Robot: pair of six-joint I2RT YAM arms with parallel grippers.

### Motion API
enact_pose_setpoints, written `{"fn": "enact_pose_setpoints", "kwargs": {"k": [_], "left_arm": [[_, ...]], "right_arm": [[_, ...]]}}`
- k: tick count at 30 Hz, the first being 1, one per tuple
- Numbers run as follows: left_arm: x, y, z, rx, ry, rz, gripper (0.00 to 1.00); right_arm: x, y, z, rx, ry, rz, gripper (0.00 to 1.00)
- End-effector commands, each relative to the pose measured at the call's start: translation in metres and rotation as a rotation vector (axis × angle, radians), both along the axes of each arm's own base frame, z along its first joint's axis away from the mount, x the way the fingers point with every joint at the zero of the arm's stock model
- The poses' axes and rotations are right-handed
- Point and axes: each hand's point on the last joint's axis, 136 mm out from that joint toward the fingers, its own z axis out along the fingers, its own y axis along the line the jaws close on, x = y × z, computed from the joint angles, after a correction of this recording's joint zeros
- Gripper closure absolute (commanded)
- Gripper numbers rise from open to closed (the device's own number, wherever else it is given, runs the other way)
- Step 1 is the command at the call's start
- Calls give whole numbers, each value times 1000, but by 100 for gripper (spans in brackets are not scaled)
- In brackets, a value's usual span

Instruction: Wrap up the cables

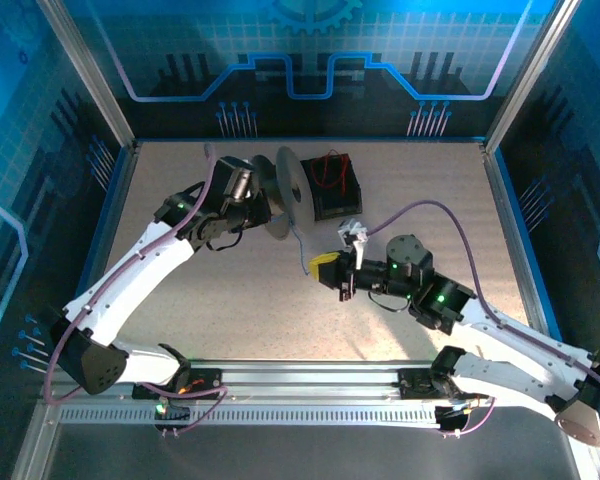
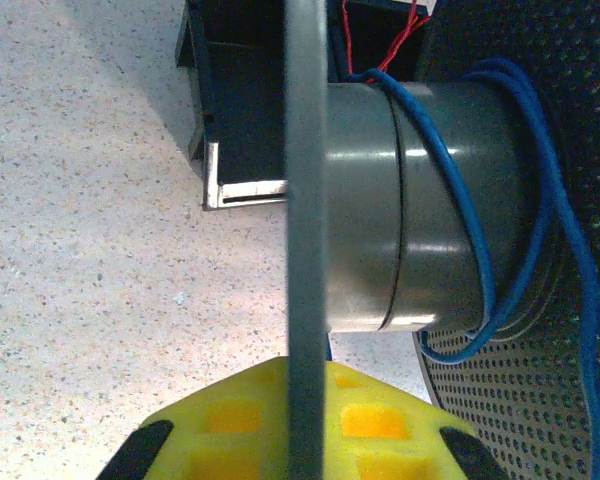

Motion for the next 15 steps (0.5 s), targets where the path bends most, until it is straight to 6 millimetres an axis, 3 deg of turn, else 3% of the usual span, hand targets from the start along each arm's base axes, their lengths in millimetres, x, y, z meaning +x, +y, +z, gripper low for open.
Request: {"fn": "enact_pose_setpoints", "kwargs": {"k": [1, 6, 15], "left_arm": [[12, 10, 47, -143, -144, 76, 100], [10, 8, 52, -237, -126, 56, 100], [0, -8, 58, -420, -64, -71, 100]], "right_arm": [[10, -17, -22, 30, 91, -77, 100], [29, -43, -55, 72, 205, -197, 100], [57, -86, -84, 84, 331, -361, 100]]}}
